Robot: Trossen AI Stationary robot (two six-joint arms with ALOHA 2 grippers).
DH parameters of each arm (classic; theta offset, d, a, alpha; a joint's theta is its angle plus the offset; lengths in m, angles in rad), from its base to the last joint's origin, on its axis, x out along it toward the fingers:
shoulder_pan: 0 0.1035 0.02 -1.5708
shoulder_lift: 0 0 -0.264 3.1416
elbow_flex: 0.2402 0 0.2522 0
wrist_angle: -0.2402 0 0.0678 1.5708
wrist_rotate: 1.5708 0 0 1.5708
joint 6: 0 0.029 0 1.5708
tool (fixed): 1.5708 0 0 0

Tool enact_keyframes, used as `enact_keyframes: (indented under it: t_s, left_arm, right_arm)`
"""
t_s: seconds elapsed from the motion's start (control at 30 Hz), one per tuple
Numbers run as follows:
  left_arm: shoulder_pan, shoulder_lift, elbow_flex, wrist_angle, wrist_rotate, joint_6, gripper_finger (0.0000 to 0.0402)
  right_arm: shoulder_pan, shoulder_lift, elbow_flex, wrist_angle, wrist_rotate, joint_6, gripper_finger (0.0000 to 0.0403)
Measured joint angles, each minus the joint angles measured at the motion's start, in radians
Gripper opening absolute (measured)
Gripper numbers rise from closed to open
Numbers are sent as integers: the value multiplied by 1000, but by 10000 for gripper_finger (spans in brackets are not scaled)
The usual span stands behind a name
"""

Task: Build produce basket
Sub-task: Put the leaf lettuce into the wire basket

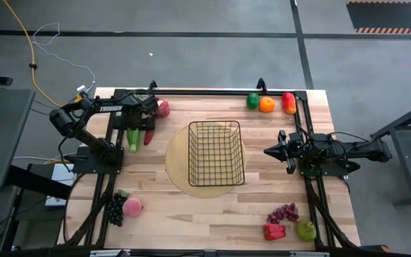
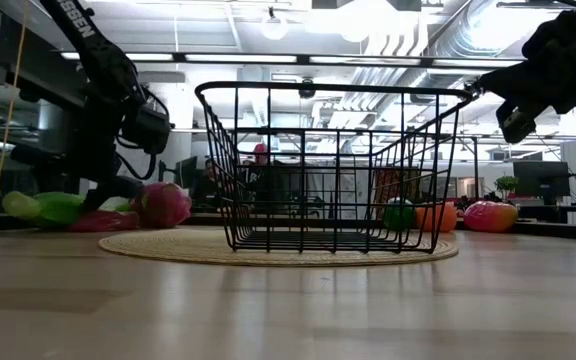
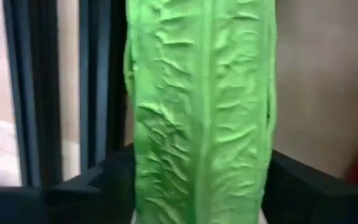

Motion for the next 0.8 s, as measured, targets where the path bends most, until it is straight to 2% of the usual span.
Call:
enact_keyframes:
  t_s: [0.2, 0.3, 0.47, 0.63, 0.8]
  left_arm:
    - [0, -66, 2, -83, -26, 16, 110]
    - [0, -154, 3, -113, -34, 17, 75]
    - [-12, -369, 47, -196, -66, -3, 66]
    - [-58, -582, 176, -221, -139, -10, 77]
    - [-156, -675, 313, -220, -185, -23, 66]
  right_arm:
    - [0, 0, 0, 0, 0, 0, 0]
    - [0, 0, 0, 0, 0, 0, 0]
    - [0, 0, 0, 0, 0, 0, 0]
    - [0, 0, 0, 0, 0, 0, 0]
    - [0, 0, 0, 0, 0, 0, 0]
